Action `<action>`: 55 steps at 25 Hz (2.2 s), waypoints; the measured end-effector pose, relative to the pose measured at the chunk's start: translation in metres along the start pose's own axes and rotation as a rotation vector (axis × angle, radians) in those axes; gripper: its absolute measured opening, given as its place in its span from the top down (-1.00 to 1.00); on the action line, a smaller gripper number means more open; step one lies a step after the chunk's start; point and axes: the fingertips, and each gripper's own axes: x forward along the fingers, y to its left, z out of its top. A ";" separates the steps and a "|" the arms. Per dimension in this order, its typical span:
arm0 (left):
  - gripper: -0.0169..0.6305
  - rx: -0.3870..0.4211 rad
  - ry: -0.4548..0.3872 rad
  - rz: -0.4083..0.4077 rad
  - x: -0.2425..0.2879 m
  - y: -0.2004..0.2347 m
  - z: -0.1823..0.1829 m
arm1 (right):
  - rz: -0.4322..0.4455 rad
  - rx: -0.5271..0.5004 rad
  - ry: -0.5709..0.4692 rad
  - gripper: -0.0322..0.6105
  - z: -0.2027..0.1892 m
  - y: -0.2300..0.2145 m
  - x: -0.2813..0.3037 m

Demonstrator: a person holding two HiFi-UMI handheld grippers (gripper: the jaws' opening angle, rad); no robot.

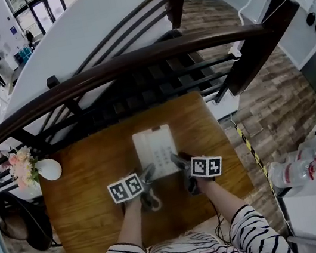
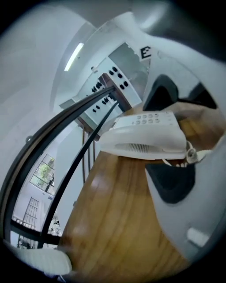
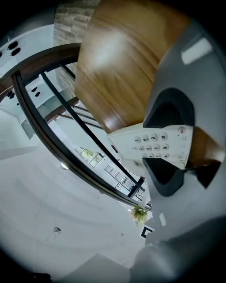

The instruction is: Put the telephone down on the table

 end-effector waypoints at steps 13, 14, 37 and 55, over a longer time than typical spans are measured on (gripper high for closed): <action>0.61 0.102 -0.168 0.089 -0.083 -0.048 -0.069 | 0.035 -0.090 -0.062 0.59 -0.062 0.025 -0.110; 0.65 0.113 -0.174 0.095 -0.089 -0.052 -0.076 | 0.036 -0.092 -0.066 0.61 -0.066 0.025 -0.119; 0.94 0.281 -0.310 0.084 -0.245 -0.150 -0.238 | 0.078 -0.156 -0.187 0.90 -0.185 0.060 -0.319; 0.94 0.332 -0.324 0.115 -0.323 -0.178 -0.352 | 0.097 -0.087 -0.218 0.90 -0.263 0.053 -0.427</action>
